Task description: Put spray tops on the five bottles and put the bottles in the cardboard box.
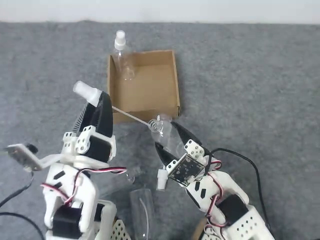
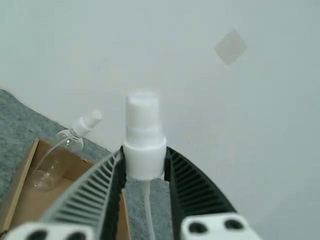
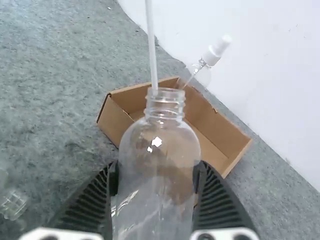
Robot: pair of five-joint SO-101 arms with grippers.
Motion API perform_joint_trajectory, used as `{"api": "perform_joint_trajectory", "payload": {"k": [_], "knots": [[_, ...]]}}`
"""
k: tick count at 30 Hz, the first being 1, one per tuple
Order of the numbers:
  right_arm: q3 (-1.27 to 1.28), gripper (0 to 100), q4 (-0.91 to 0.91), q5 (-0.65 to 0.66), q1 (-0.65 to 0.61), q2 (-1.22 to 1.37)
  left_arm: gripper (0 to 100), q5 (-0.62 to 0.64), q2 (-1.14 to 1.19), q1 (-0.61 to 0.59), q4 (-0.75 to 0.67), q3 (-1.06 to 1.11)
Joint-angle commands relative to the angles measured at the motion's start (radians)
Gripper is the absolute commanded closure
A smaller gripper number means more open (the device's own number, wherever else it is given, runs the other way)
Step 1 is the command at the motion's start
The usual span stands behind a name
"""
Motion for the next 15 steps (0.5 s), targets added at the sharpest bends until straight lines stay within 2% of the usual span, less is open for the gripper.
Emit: {"api": "perform_joint_trajectory", "payload": {"k": [1, 4, 10, 15], "knots": [[0.021, 99.1, -0.012, 0.012, -0.013, -0.001, 99, 0.008, -0.020, 0.002, -0.049, -0.010], [0.021, 99.1, -0.002, 0.012, -0.013, -0.001, 99, 0.008, -0.020, 0.002, -0.061, 0.001], [0.021, 99.1, -0.002, 0.012, -0.013, -0.001, 99, 0.006, -0.020, 0.000, -0.184, 0.096], [0.021, 99.1, -0.002, 0.012, -0.013, -0.001, 99, 0.005, -0.020, 0.005, -0.186, 0.114]]}}
